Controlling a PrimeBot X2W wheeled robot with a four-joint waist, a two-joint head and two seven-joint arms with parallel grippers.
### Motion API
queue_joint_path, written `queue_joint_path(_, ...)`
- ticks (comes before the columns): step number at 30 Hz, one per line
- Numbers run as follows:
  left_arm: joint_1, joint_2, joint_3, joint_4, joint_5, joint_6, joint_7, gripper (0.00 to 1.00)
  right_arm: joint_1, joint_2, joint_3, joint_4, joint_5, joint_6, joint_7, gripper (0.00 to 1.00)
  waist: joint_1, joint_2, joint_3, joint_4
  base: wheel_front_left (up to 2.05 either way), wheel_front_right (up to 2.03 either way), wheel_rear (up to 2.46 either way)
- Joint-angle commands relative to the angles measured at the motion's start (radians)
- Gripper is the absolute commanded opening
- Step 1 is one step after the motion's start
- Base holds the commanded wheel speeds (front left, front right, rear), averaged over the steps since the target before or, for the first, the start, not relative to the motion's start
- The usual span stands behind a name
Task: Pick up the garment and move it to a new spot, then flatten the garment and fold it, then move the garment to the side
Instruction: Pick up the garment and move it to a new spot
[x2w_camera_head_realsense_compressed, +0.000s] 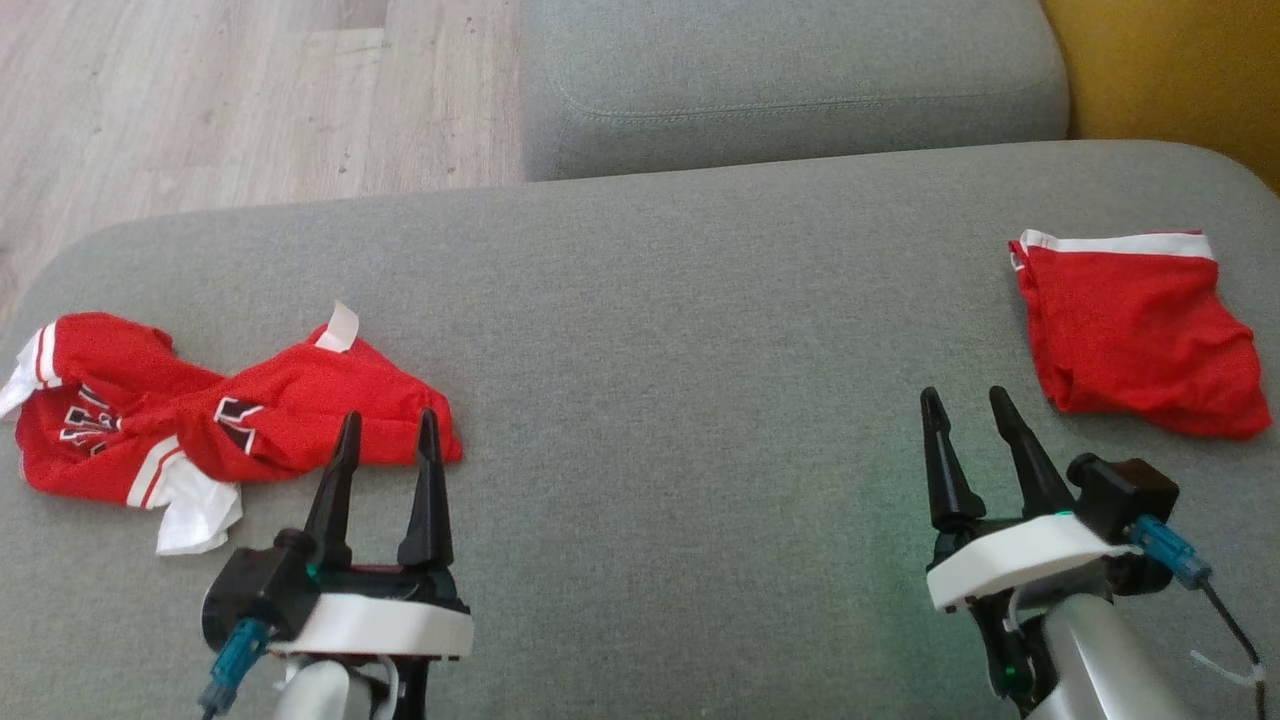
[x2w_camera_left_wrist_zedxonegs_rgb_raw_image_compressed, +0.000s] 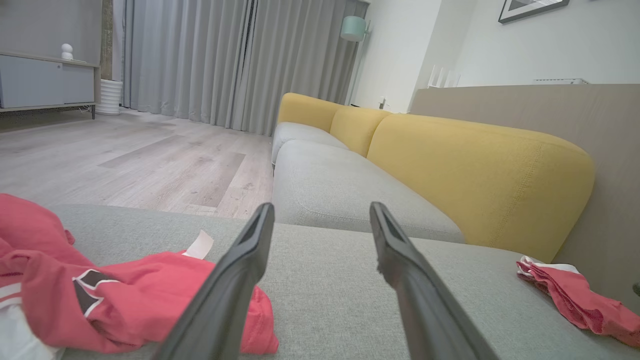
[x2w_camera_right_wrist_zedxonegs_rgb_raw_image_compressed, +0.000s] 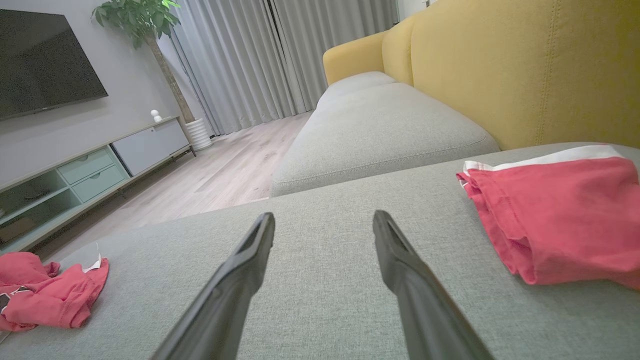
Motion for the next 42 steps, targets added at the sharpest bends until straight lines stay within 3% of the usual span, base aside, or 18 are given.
queue_joint_path(1,-0.024,0.006,0.023,-0.035,-0.005,0.005,-0.005,1.00,-0.023,0.005,0.024,-0.026,-0.003,-0.001,-0.014,1.00,0.0000,-0.0001,-0.001,0.000,0.00,0.00,0.00)
queue_joint_path(22,-0.025,0.006,0.014,-0.022,-0.002,0.008,-0.005,1.00,-0.023,0.006,0.044,-0.023,-0.009,-0.001,-0.021,1.00,0.0000,-0.0001,-0.009,0.020,0.00,0.00,0.00)
queue_joint_path(42,0.004,0.006,0.067,-0.004,0.049,0.016,-0.005,1.00,0.006,0.006,0.192,-0.016,0.084,-0.001,-0.022,1.00,0.0000,-0.0001,-0.064,0.258,0.00,0.00,0.00)
